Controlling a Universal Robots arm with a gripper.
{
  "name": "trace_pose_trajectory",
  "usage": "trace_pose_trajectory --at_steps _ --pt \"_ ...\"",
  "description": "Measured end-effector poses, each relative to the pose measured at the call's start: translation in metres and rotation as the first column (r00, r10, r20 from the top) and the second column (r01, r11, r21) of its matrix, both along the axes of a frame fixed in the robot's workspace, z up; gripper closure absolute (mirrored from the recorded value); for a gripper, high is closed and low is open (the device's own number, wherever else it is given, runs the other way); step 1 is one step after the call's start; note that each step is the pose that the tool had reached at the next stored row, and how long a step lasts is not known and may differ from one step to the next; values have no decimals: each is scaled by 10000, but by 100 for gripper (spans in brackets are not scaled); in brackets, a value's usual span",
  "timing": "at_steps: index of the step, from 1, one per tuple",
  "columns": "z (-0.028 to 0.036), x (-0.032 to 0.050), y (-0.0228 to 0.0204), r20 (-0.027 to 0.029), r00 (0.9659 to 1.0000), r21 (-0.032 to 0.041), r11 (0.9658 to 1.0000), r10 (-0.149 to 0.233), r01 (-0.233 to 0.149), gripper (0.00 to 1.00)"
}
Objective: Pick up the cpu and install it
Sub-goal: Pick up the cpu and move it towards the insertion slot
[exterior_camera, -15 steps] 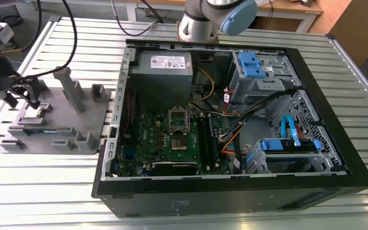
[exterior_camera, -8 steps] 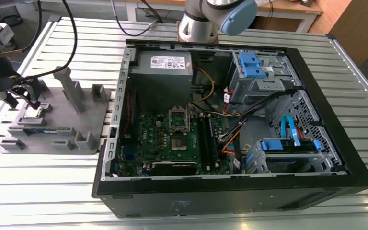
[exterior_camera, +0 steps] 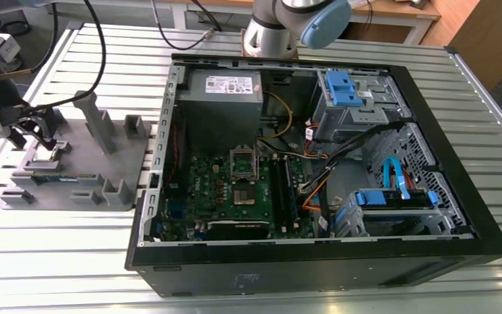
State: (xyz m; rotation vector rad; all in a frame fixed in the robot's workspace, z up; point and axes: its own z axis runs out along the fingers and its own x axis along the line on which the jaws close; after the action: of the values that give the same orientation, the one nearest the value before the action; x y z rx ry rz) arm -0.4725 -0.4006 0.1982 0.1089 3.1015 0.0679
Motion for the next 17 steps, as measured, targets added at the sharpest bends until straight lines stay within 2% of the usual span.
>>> trace_pose_trajectory --at_steps 7,14,17 --pt "-19 31 -1 3 10000 1 10000 76 -76 41" --pt "-37 32 -3 0 9974 0 9974 725 -725 41" --pt "-43 33 -4 0 9961 -1 9961 886 -886 41"
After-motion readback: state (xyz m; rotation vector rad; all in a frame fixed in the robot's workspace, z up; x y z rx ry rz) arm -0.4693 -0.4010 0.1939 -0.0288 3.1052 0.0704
